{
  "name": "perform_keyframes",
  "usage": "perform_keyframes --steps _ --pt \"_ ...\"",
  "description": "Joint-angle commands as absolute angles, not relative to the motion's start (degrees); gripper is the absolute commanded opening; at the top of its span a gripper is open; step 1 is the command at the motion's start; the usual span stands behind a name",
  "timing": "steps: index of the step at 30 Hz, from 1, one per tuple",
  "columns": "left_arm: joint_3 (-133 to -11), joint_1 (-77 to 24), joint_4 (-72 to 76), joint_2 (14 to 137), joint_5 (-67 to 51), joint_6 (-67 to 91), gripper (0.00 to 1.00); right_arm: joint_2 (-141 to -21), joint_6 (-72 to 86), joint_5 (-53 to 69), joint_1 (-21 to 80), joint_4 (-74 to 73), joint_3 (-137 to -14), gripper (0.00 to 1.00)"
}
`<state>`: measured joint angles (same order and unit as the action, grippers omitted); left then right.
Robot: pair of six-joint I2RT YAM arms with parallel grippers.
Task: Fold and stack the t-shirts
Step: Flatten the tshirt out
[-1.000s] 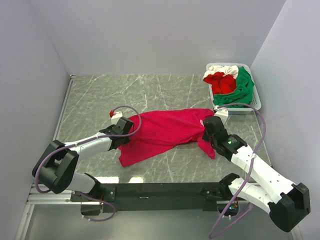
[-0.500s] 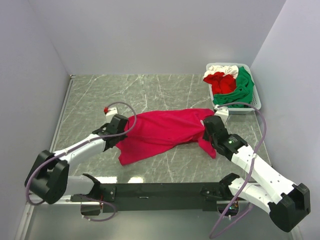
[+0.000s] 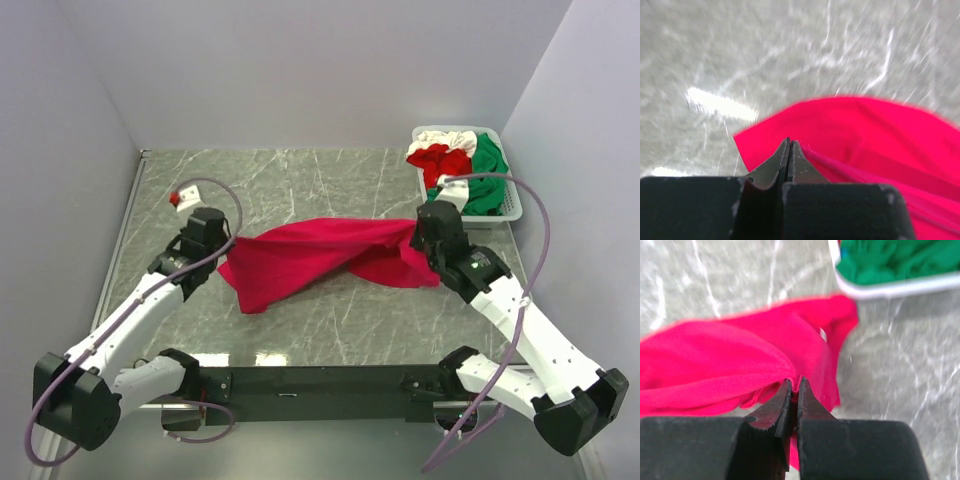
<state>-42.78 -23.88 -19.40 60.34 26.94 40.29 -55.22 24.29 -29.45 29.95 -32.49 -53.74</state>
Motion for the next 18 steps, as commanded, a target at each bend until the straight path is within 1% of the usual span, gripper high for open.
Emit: perform_keyframes --steps 1,5,6,9,15,16,17,18 --pt "-51.2 -21.5 -20.2 57.6 28.9 38.6 0.01 -56.2 20.5 -32.7 28.8 -31.3 -61.3 0.00" --pt "-59.7 -19.3 -23.8 55.7 30.5 36.6 0.01 -59.1 17.4 -30.0 28.6 -31.2 -68.5 0.00" --pt "-63.0 -19.1 -24.6 55.1 32.2 36.1 0.00 -59.7 17.1 -29.1 28.6 -31.1 -69.3 0.00" --pt "-67.0 -18.3 -25.7 51.3 36.4 34.2 0.01 -62.6 17.0 -26.0 28.6 -30.5 -69.7 0.00" --pt "-65.4 -16.4 -28.0 49.6 43.1 32.7 0.01 -68.6 19.8 -19.4 28.7 -27.8 -64.0 0.01" --pt "-64.9 -16.2 -29.0 50.0 43.1 33.5 0.01 -70.2 20.2 -18.9 28.8 -27.4 -63.1 0.03" --pt "-64.3 -16.0 -29.1 50.2 42.1 33.8 0.00 -70.8 20.9 -17.8 28.8 -26.2 -61.2 0.08" --pt "-62.9 -16.0 -29.1 50.3 41.5 34.1 0.01 -71.5 21.0 -16.7 28.7 -25.5 -60.3 0.10"
